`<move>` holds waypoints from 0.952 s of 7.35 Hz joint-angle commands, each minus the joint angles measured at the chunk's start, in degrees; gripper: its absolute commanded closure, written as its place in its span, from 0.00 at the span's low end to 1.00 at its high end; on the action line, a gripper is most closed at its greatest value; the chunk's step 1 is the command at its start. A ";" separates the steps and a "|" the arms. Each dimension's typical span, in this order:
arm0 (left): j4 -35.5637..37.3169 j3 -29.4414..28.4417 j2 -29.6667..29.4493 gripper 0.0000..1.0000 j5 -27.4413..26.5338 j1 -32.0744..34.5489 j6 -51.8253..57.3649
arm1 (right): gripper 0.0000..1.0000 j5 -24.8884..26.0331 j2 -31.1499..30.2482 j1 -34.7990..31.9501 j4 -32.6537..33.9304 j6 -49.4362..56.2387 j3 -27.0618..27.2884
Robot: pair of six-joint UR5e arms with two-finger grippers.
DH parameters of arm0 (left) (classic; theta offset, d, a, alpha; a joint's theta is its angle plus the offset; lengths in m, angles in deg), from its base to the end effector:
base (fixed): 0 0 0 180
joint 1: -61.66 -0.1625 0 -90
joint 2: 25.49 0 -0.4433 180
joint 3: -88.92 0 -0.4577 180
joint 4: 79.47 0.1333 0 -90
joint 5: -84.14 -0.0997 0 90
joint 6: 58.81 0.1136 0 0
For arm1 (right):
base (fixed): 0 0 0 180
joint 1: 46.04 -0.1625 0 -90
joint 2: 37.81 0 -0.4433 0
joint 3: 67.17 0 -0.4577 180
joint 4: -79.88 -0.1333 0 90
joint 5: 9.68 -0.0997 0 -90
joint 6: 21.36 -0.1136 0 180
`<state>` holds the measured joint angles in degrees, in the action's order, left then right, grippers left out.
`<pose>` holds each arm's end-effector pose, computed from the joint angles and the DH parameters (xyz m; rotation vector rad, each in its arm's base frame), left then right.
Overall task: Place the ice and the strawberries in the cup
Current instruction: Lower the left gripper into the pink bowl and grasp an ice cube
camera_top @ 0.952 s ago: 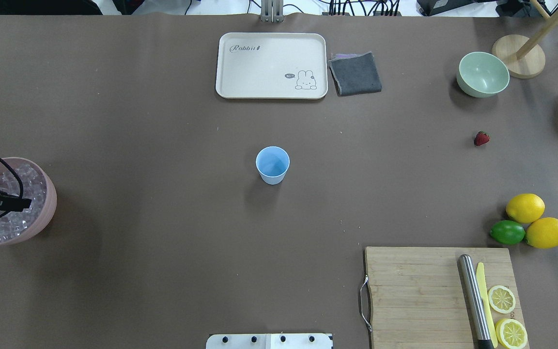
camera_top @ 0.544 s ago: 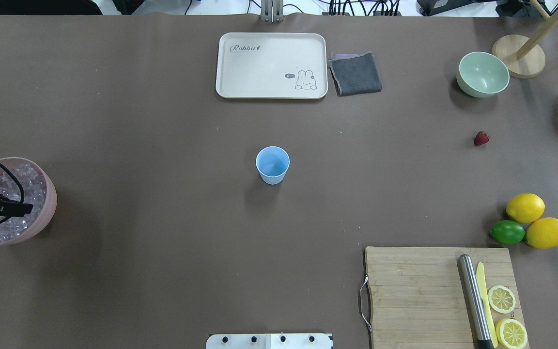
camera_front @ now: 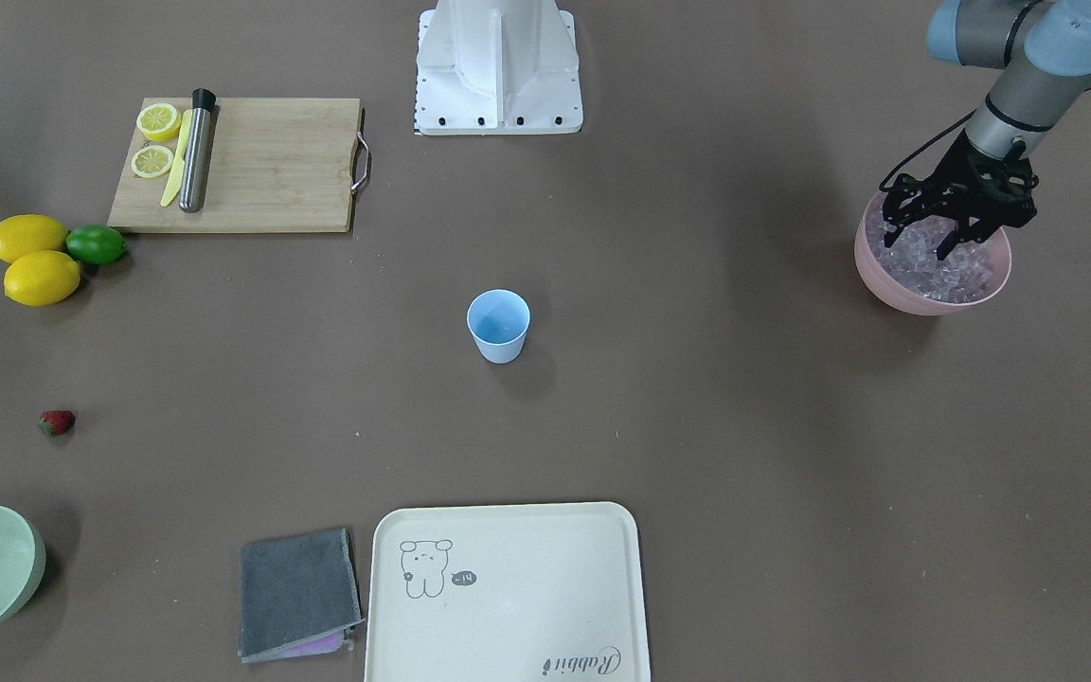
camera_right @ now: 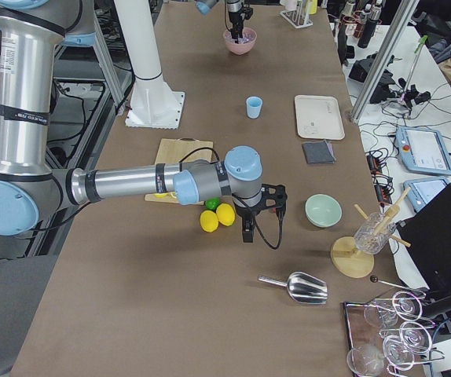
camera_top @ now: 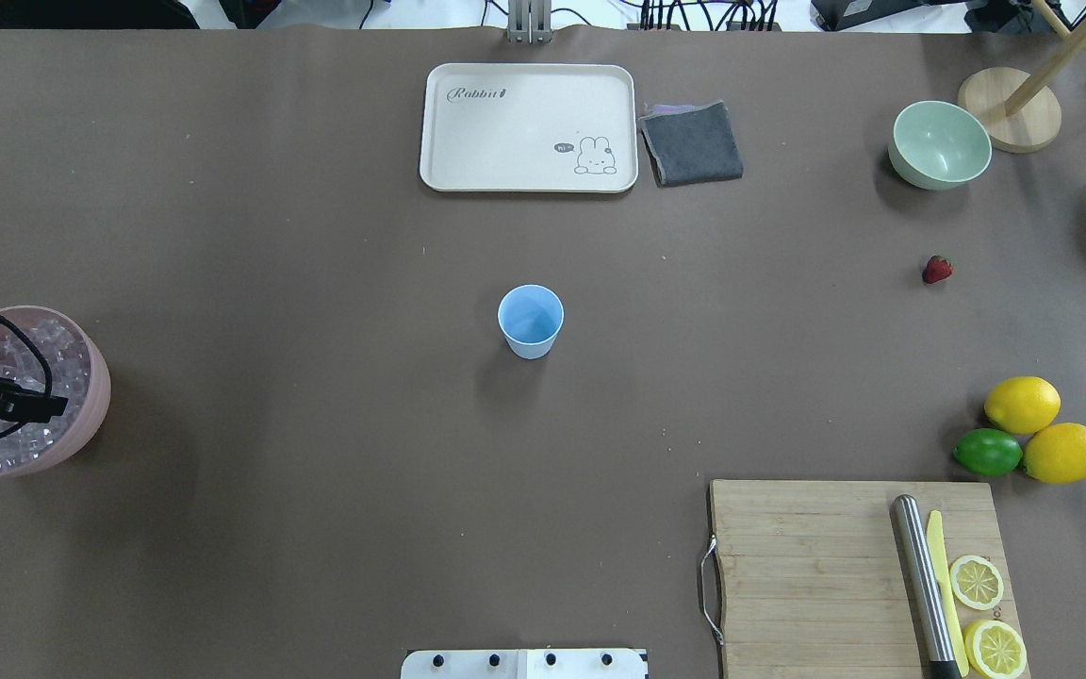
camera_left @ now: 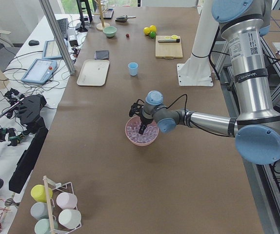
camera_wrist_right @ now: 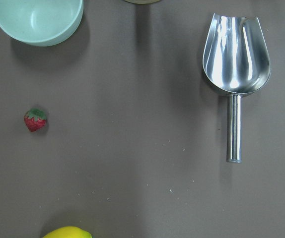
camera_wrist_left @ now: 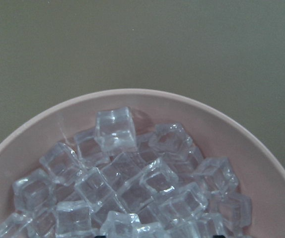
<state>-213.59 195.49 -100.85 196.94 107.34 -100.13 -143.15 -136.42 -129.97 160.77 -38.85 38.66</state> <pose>0.2785 -0.4129 0.5769 0.3261 0.8155 0.2088 0.0013 -0.5096 0.5944 0.1116 -0.7928 0.0805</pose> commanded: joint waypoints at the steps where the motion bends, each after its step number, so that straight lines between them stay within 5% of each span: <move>1: 0.00 -0.05 -0.14 0.33 -0.03 -0.06 0.10 | 0.00 -0.03 0.00 0.00 -0.04 0.00 -0.18; 7: 0.00 -0.23 -0.94 0.93 0.14 0.02 0.37 | 0.00 -0.03 0.08 0.00 -0.04 0.00 -0.10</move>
<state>-213.58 195.29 -101.74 197.01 107.32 -99.78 -143.18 -136.38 -129.97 160.74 -38.85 38.48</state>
